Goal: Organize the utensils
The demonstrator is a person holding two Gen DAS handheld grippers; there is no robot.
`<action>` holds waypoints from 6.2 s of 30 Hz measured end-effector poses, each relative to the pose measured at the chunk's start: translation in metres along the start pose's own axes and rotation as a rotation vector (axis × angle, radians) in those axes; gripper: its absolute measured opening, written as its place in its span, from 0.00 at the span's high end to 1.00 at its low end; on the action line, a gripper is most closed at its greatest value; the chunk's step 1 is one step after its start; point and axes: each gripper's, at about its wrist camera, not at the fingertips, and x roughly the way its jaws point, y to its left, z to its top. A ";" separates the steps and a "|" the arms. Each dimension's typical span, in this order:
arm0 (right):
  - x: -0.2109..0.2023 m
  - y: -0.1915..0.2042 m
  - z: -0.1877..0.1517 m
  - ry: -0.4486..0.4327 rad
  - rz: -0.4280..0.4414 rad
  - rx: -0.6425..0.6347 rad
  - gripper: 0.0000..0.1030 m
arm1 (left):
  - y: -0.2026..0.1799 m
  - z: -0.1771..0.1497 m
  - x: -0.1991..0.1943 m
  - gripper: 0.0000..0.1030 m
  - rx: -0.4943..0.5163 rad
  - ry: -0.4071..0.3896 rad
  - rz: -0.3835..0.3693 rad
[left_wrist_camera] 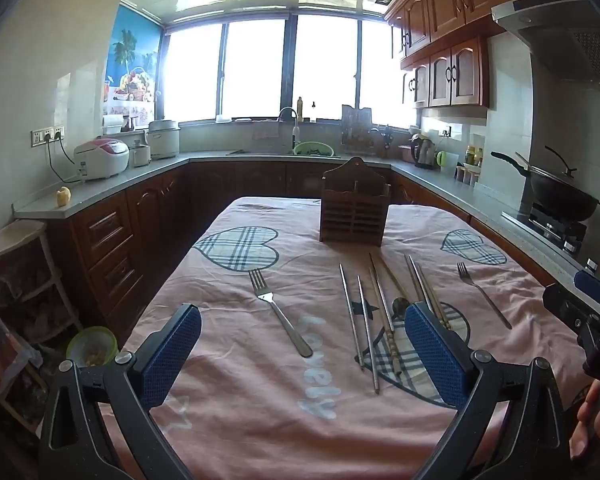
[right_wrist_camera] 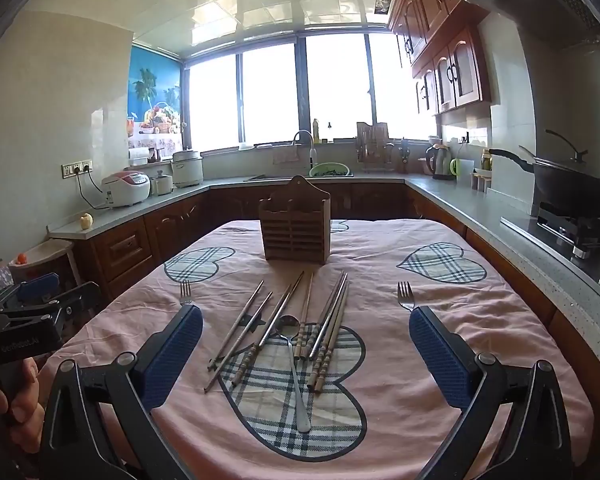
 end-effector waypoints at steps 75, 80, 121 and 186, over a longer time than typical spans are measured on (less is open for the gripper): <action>0.310 -0.073 0.028 0.523 0.112 0.229 0.77 | -0.019 0.097 0.337 0.36 0.065 0.546 -0.089; 0.339 -0.077 0.018 0.596 0.092 0.226 0.81 | -0.021 0.092 0.361 0.38 0.069 0.591 -0.103; 0.267 -0.057 0.092 0.383 0.218 0.234 0.95 | 0.027 0.145 0.230 0.97 -0.041 0.358 -0.264; 0.349 -0.096 0.221 -0.080 0.081 0.347 0.95 | 0.025 0.219 0.404 0.97 -0.188 0.002 -0.196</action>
